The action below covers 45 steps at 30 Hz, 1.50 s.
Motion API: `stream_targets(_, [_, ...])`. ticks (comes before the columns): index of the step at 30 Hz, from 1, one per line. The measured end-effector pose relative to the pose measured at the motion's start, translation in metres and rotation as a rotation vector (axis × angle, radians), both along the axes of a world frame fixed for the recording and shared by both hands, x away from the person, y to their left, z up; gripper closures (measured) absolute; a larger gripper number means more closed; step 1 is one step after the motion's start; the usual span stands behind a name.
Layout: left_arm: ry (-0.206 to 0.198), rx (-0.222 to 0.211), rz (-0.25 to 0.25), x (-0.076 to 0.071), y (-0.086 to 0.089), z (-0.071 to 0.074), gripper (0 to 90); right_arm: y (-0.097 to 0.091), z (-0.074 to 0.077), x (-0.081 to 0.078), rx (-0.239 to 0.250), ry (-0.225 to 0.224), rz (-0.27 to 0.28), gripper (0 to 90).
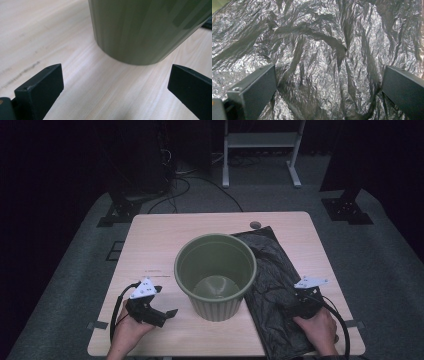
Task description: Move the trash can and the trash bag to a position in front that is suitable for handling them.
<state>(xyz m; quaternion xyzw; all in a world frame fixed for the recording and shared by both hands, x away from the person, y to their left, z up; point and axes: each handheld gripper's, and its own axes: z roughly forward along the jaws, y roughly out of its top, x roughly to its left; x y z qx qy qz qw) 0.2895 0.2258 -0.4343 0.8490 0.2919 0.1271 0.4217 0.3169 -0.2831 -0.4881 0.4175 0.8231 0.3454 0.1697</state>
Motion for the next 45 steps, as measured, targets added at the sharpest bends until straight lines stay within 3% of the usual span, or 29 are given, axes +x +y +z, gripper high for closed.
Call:
stream_targets(8, [0.007, 0.030, 0.030, 0.006, 0.001, -0.026, 0.0, 0.000, 0.000, 0.000, 0.000, 0.000, 0.001, 0.0])
stream_targets(10, [0.025, 0.033, 0.035, 0.008, 0.001, -0.034, 0.0, 0.000, 0.000, 0.000, 0.000, 0.000, 0.001, 0.0])
stream_targets(13, [0.030, 0.078, 0.033, 0.011, -0.002, -0.042, 0.0, 0.000, 0.000, 0.000, 0.000, 0.000, 0.002, 0.0])
stream_targets(18, [0.044, 0.090, 0.048, 0.013, -0.004, -0.048, 0.0, 0.000, 0.000, 0.000, 0.000, -0.001, 0.004, 0.0])
stream_targets(24, [0.041, 0.120, 0.072, 0.013, -0.007, -0.049, 0.0, 0.000, 0.000, 0.000, 0.000, -0.001, 0.005, 0.0])
stream_targets(38, [0.043, 0.119, 0.083, 0.012, -0.008, -0.049, 0.0, -0.001, 0.001, -0.001, 0.000, 0.006, 0.017, 0.0])
stream_targets(45, [0.043, 0.119, 0.082, 0.012, -0.007, -0.049, 0.0, -0.011, 0.019, -0.002, 0.036, -0.032, 0.004, 0.0])
